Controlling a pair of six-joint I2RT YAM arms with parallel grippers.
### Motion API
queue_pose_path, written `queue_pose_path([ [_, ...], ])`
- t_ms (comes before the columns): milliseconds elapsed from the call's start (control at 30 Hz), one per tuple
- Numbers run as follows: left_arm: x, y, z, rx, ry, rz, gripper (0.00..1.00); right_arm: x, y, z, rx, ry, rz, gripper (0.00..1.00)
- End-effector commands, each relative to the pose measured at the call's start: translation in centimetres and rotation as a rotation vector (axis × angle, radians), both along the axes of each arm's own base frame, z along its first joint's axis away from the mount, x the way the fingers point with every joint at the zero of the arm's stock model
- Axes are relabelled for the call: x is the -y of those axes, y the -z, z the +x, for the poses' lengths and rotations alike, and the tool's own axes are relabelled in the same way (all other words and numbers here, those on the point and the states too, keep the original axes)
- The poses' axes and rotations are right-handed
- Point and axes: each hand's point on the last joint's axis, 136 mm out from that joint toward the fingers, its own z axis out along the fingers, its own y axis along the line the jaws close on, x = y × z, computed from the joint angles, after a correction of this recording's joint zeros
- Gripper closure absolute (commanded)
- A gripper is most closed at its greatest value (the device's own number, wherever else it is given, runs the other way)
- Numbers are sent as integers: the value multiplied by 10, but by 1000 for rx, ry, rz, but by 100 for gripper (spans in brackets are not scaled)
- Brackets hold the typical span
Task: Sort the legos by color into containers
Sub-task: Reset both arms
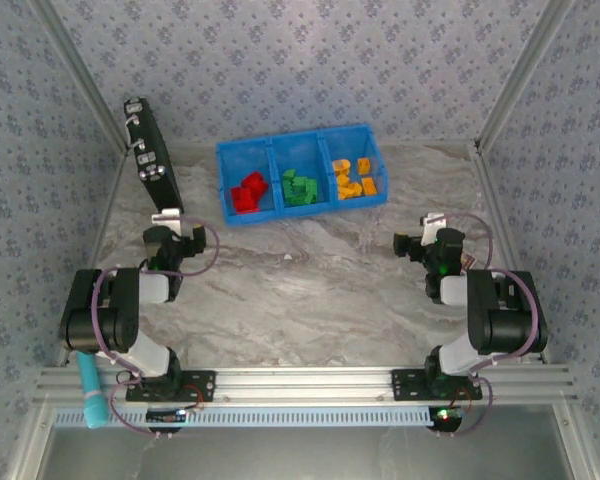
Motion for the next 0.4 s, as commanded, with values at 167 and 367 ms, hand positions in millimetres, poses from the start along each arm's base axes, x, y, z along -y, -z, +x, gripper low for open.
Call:
queue_pose_path([
  [167, 1, -6, 5, 18, 9, -14, 0, 0, -12, 10, 40, 7, 5, 0],
  [367, 1, -6, 5, 18, 9, -14, 0, 0, -12, 9, 41, 17, -14, 1],
])
